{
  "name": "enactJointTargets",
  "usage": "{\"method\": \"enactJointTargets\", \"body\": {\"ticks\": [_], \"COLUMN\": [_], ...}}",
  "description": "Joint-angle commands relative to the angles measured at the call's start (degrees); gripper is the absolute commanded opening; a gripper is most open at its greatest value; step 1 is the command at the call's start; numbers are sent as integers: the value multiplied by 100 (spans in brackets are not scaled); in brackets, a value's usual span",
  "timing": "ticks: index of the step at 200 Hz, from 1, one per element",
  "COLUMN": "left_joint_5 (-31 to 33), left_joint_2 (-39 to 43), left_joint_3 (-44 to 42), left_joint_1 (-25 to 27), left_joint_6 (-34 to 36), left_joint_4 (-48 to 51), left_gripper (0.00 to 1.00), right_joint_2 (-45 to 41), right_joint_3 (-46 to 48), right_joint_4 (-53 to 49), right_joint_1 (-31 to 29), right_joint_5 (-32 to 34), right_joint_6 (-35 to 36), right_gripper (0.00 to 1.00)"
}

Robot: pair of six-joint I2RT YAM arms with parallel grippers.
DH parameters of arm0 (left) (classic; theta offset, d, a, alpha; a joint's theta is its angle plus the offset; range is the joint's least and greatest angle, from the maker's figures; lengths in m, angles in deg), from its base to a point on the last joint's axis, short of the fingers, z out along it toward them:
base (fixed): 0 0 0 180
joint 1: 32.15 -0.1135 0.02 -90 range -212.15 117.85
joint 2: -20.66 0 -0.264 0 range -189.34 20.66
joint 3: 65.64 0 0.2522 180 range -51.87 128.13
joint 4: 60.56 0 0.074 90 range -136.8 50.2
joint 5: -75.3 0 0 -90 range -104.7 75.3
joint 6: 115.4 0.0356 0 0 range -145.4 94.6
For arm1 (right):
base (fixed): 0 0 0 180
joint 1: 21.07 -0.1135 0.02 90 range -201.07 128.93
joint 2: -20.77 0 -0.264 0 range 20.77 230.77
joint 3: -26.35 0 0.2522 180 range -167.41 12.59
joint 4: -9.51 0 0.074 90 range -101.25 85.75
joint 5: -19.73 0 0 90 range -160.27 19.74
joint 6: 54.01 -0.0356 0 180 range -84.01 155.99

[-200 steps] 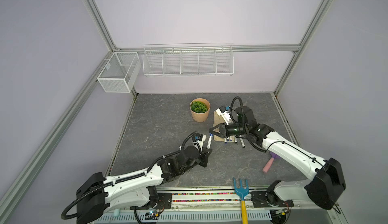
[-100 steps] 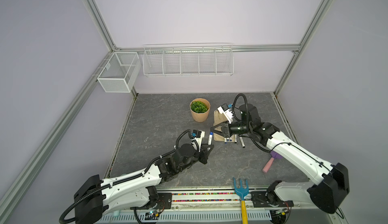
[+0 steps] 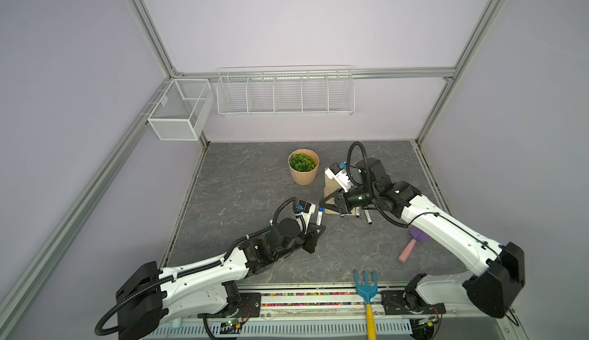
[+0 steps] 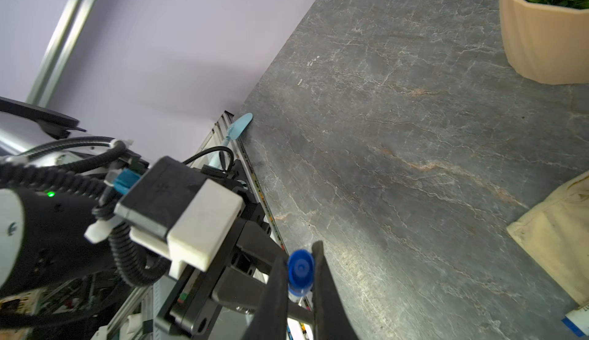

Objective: Insert the pens into the pen caps
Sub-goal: 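Lower the blue cap onto the marker tip held by the left gripper, then press the blue cap down onto the marker with the right gripper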

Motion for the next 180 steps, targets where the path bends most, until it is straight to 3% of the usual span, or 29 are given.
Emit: {"method": "enactJointTargets", "body": {"ticks": [1, 32, 59, 116, 149, 180], "left_joint_5": [955, 927, 520, -121, -555, -448], "left_joint_2": [-87, -148, -141, -194, -394, -669], "left_joint_3": [796, 1273, 1688, 2154, 1777, 1054], "left_joint_1": [-308, -391, -594, -750, -743, -483], "left_joint_6": [135, 433, 478, 501, 151, -265], "left_joint_4": [-997, -1453, -1784, -1486, -1245, -1494], "left_gripper": [0, 0, 0, 0, 0, 0], "right_joint_2": [367, 693, 887, 868, 502, 160], "right_joint_3": [334, 426, 534, 646, 547, 444], "right_joint_4": [-1899, -1684, -1587, -1663, -1163, -526], "right_joint_1": [-516, -412, -215, -191, 106, 230], "right_joint_5": [-304, -80, -92, 234, -35, 26], "right_joint_6": [325, 251, 229, 244, -91, -446], "right_gripper": [7, 7, 7, 7, 7, 17]}}
